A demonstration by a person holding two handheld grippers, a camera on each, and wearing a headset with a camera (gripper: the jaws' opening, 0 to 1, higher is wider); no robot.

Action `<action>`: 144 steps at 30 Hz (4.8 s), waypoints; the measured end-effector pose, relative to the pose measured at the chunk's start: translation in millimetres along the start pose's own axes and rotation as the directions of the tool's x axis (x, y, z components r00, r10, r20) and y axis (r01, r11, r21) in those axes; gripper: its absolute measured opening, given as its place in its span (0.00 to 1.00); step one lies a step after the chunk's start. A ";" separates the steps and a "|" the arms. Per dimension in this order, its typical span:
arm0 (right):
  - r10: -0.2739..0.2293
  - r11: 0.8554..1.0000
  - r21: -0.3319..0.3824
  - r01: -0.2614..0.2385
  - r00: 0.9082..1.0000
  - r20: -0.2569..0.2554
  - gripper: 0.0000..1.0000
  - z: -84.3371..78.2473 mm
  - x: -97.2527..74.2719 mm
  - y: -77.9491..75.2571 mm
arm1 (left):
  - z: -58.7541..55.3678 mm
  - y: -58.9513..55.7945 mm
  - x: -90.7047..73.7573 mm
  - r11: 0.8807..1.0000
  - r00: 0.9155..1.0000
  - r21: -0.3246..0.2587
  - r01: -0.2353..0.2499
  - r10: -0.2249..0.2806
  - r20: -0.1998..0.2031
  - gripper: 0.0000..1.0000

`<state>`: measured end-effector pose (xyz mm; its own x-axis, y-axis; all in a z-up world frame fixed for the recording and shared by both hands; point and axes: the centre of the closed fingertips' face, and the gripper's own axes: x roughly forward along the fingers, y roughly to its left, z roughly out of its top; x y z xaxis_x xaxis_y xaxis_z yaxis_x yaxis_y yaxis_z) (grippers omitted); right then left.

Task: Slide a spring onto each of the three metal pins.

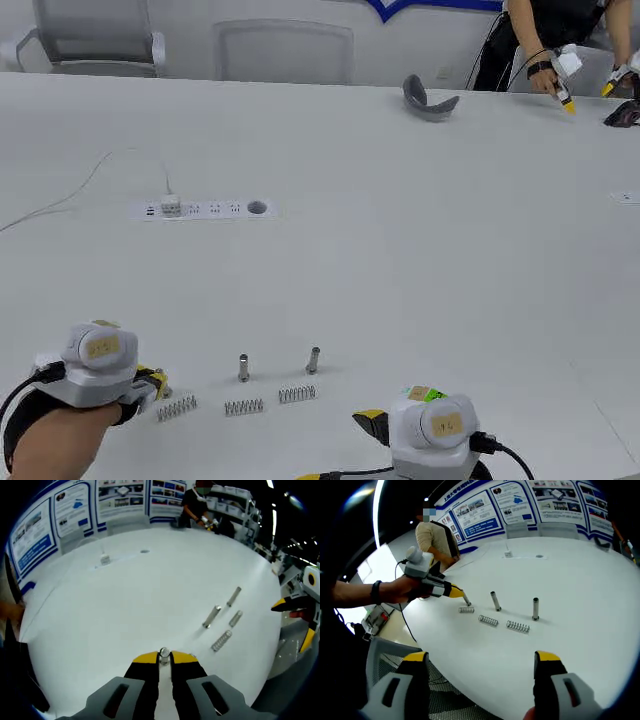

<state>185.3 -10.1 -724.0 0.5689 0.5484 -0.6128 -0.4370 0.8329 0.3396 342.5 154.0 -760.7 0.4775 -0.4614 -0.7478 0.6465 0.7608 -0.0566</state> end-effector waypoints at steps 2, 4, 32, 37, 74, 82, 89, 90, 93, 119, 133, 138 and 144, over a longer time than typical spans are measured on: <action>-0.002 1.000 0.001 0.002 1.000 -0.001 0.88 0.0 -0.3 -0.3 | 1.2 -0.9 0.9 1.000 1.000 0.002 0.001 -0.001 0.002 0.07; -0.002 1.000 0.004 0.002 1.000 0.001 0.88 -0.3 -0.3 -1.7 | 2.5 -1.2 2.4 1.000 1.000 0.005 0.002 -0.002 0.001 0.07; 0.001 1.000 0.003 -0.001 1.000 -0.001 0.88 -0.6 0.6 -1.5 | 0.3 -5.3 3.1 1.000 1.000 0.002 0.019 -0.019 -0.012 0.15; 0.004 1.000 0.004 -0.004 1.000 -0.001 0.88 -0.7 2.0 -0.6 | -0.6 -6.4 0.6 0.999 0.999 -0.037 0.036 -0.036 -0.007 0.20; 0.020 0.999 -0.039 -0.021 0.999 -0.029 0.89 -7.0 4.3 3.8 | -53.3 1.0 -53.1 0.993 0.992 -0.056 0.103 -0.098 0.084 0.66; 0.025 0.999 -0.046 -0.027 0.999 -0.040 0.89 -9.3 5.9 5.8 | -60.0 -10.7 -59.5 0.990 0.987 -0.033 0.139 -0.136 0.085 0.75; 0.028 0.998 -0.047 -0.030 0.999 -0.041 0.89 -9.0 7.8 8.5 | -57.8 -18.6 -58.7 0.986 0.983 -0.010 0.165 -0.164 0.085 0.77; 0.028 0.998 -0.048 -0.030 0.999 -0.041 0.89 -9.1 8.0 8.5 | -57.5 -19.8 -58.0 0.986 0.983 0.001 0.167 -0.167 0.081 0.77; 0.027 0.998 -0.048 -0.029 0.999 -0.040 0.89 -8.6 7.6 8.9 | -55.8 -22.8 -56.4 0.984 0.981 0.018 0.177 -0.178 0.075 0.76; 0.016 0.999 -0.039 -0.017 0.999 -0.039 0.88 -8.0 4.8 5.6 | -41.6 -38.6 -23.7 0.955 0.966 0.157 0.251 -0.257 0.015 0.56; 0.018 0.999 -0.035 -0.020 0.999 -0.047 0.88 -8.7 6.2 4.8 | -38.6 -37.9 0.6 0.961 0.968 0.122 0.248 -0.250 0.005 0.43; 0.017 0.999 -0.031 -0.019 0.999 -0.047 0.88 -9.9 5.8 2.6 | -38.2 -36.7 4.6 0.963 0.970 0.124 0.241 -0.243 0.002 0.38; 0.018 0.999 -0.029 -0.019 0.999 -0.050 0.88 -11.3 6.1 2.0 | -39.6 -34.8 10.2 0.965 0.971 0.115 0.236 -0.237 -0.004 0.33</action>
<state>180.0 -5.9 -735.1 0.5257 0.5589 -0.6413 -0.4682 0.8195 0.3304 301.4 140.9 -792.5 0.3083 -0.6271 -0.7153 0.8049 0.5727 -0.1551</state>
